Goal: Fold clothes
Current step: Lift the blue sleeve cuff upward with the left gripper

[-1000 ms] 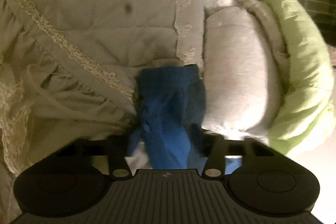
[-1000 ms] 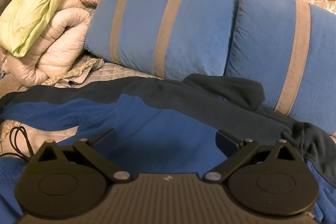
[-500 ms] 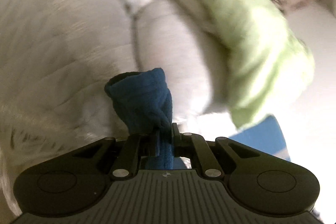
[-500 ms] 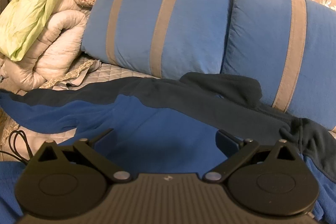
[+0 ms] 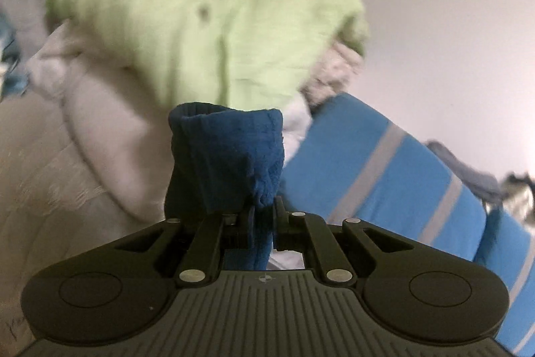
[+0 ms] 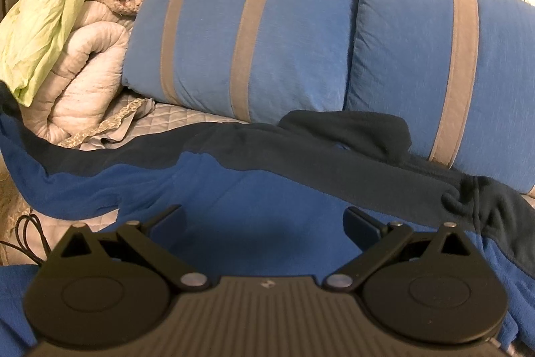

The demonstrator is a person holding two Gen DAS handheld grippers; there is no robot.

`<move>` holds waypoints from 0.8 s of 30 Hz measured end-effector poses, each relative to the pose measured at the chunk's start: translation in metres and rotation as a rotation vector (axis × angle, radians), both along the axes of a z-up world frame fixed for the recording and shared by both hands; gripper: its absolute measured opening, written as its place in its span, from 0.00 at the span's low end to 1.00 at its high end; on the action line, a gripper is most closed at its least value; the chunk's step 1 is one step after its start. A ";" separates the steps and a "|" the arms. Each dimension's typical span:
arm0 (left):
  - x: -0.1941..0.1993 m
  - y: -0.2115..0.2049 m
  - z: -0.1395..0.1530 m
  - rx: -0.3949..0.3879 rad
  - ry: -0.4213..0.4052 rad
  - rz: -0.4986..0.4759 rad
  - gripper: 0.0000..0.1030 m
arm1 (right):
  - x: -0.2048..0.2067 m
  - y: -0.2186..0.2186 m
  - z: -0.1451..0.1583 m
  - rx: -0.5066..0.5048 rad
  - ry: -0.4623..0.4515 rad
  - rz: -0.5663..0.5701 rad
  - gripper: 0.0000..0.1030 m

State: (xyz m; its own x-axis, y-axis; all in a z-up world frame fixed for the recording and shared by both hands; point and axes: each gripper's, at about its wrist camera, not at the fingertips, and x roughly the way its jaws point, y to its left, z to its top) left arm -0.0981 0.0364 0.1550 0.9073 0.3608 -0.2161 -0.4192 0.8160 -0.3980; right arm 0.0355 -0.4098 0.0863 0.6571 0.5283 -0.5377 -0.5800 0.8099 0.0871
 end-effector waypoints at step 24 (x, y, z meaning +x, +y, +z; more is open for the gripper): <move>0.101 -0.104 0.065 0.254 0.103 -0.289 0.08 | -0.001 0.008 -0.009 -0.072 0.028 0.036 1.00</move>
State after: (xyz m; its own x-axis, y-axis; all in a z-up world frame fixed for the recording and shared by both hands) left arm 0.0033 -0.0680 0.2199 0.9575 0.1471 -0.2482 -0.1849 0.9732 -0.1366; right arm 0.0349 -0.4022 0.0774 0.6227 0.5107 -0.5928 -0.6070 0.7933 0.0458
